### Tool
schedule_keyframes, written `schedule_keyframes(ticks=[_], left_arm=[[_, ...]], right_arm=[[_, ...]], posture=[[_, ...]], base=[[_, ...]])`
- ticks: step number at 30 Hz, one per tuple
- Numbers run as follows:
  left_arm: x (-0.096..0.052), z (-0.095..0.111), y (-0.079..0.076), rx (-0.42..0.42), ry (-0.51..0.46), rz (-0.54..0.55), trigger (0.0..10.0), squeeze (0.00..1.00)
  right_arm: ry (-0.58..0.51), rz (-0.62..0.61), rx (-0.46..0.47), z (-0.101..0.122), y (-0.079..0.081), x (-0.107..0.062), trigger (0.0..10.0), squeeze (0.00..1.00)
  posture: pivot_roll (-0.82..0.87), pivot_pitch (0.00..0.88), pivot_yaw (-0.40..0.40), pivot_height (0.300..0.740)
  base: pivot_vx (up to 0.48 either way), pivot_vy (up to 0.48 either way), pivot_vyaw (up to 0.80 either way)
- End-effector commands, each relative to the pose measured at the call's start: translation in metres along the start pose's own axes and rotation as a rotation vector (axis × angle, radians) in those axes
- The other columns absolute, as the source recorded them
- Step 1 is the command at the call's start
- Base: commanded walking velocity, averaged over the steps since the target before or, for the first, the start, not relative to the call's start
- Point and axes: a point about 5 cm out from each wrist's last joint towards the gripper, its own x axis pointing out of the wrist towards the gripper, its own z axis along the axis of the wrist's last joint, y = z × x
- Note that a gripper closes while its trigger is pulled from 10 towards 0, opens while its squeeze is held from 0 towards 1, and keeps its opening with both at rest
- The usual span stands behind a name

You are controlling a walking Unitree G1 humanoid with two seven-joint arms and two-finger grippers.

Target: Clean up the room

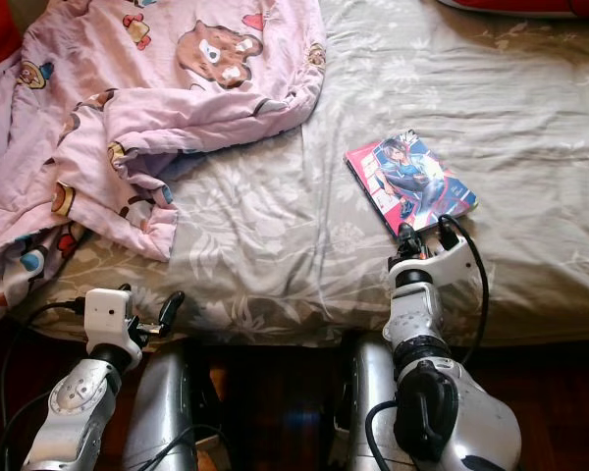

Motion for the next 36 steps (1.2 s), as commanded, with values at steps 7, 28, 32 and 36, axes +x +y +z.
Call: schedule_keyframes(ticks=[7, 28, 32, 36], left_arm=[[0.007, -0.012, -0.006, -0.006, 0.033, 0.004, 10.0, 0.0], [0.024, -0.028, -0.001, -0.091, 0.066, 0.113, 10.0, 0.0], [0.025, -0.034, 0.001, -0.132, 0.097, 0.138, 10.0, 0.0], [0.025, -0.037, 0.0, -0.123, 0.115, 0.126, 10.0, 0.0]], right_arm=[[-0.148, 0.029, -0.288, 0.005, -0.014, -0.026, 0.0, 0.0], [-0.072, 0.13, -0.665, -0.01, -0.016, -0.061, 10.0, 0.0], [-0.057, 0.135, -0.669, -0.016, -0.013, -0.061, 10.0, 0.0], [-0.054, 0.131, -0.668, -0.017, -0.013, -0.064, 10.0, 0.0]], posture=[[0.13, 0.23, 0.011, 0.504], [0.05, 0.086, -0.051, 0.534], [0.05, 0.081, -0.05, 0.559], [0.04, 0.079, -0.046, 0.579]], base=[[0.0, 0.0, 0.0], [0.0, 0.0, 0.0], [0.0, 0.0, 0.0], [0.0, 0.0, 0.0]])
